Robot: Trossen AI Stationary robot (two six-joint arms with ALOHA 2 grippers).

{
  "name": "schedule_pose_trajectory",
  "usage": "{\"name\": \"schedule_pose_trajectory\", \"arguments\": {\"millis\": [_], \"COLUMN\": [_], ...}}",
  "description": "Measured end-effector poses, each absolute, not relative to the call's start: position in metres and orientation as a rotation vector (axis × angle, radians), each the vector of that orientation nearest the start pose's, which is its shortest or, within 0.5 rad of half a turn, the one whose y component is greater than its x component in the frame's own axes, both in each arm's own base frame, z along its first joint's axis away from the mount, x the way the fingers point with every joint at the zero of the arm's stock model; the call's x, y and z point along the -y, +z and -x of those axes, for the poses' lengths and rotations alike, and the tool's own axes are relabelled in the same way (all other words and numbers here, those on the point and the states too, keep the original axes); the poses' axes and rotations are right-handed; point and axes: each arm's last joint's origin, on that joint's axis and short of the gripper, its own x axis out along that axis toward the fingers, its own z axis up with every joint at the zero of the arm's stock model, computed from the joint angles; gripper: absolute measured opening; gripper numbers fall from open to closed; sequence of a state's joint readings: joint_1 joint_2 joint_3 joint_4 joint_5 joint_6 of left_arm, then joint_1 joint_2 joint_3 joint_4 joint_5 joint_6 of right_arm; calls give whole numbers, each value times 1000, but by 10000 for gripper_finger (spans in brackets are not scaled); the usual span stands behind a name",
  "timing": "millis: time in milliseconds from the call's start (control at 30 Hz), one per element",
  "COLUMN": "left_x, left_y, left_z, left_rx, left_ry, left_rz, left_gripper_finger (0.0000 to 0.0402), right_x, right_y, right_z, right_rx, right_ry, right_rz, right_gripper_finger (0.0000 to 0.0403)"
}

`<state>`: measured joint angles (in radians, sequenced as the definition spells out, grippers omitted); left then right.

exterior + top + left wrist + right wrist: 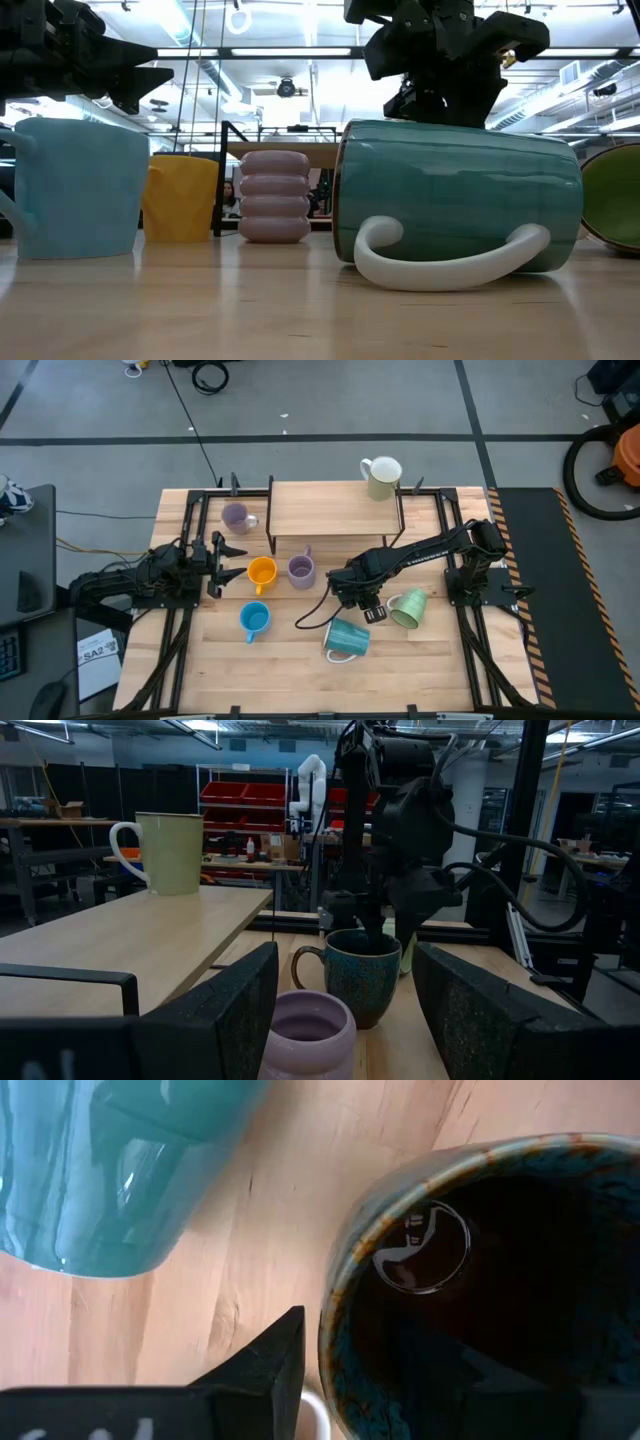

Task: Place coffee mugs
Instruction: Put the dark green mug on the shelf

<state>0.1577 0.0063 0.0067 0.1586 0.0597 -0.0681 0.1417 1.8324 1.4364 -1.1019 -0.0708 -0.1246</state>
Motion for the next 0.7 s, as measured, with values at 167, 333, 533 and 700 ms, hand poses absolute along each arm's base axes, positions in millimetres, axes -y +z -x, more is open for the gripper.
{"name": "schedule_pose_trajectory", "arguments": {"millis": [167,333,533,700], "left_x": [-13,-13,-13,-13], "left_y": [180,181,181,181], "left_z": [-96,-95,-95,-95], "left_rx": [161,162,162,162], "left_ry": [92,92,92,92], "left_rz": [50,51,51,51], "left_gripper_finger": [238,238,238,238], "right_x": [-51,-51,-52,-53], "right_y": [224,224,224,225], "right_z": [-342,-342,-343,-347], "right_rx": [-1480,-1484,-1479,-1443], "right_ry": [236,175,159,85], "right_rz": [122,43,-60,-151], "right_gripper_finger": [144,143,143,143]}}
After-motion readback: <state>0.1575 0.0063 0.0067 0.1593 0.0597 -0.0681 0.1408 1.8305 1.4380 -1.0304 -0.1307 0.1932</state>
